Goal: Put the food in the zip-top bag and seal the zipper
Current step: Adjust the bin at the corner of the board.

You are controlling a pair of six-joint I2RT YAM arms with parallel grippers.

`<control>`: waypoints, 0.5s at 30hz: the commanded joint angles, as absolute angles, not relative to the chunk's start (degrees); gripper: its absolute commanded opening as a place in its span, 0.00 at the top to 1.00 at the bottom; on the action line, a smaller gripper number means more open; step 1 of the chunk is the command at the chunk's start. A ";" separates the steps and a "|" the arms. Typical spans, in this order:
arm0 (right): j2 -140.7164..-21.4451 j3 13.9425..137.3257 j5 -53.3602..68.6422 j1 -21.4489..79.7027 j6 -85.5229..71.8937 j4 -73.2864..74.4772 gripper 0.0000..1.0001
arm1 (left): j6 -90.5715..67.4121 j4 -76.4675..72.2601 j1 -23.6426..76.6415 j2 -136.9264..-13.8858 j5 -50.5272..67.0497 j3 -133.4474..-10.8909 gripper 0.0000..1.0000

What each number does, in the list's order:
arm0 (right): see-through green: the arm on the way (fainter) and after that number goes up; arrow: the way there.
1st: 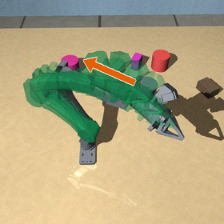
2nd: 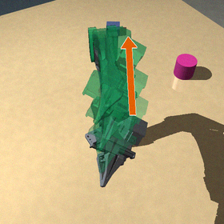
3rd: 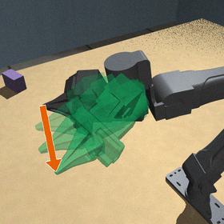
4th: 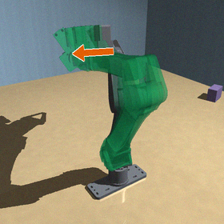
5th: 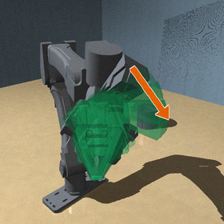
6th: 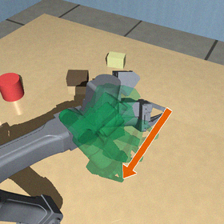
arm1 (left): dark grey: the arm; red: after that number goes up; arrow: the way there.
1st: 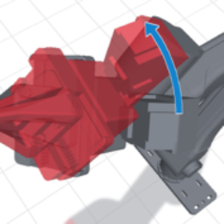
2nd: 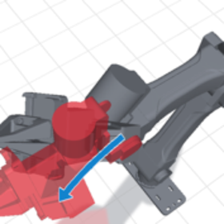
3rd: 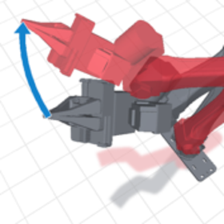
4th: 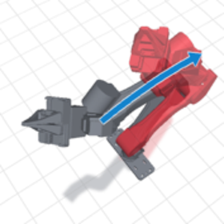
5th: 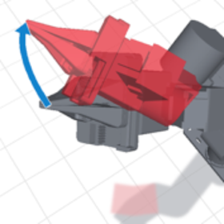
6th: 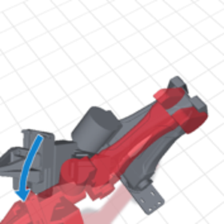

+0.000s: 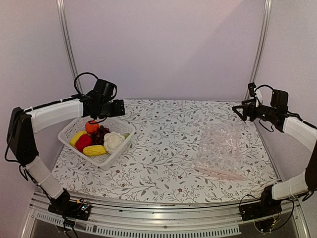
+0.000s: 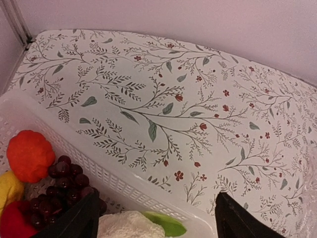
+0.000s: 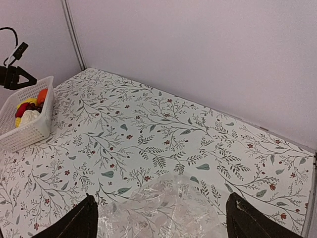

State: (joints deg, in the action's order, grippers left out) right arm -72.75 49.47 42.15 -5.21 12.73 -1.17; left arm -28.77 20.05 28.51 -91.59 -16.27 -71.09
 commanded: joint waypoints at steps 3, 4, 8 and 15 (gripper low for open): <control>-71.38 51.06 45.52 -5.01 14.80 1.97 0.12 | -38.21 31.84 28.77 -97.74 -24.37 -77.41 0.20; -71.44 51.14 45.66 -5.01 15.09 2.21 0.12 | -38.66 32.11 28.58 -98.23 -24.92 -77.93 0.20; -72.03 51.31 46.69 -5.01 15.33 2.66 0.12 | -39.83 33.63 26.98 -101.94 -24.05 -81.65 0.20; -72.36 51.78 48.03 -5.01 15.38 3.78 0.13 | -42.05 37.45 24.50 -108.98 -23.23 -87.21 0.23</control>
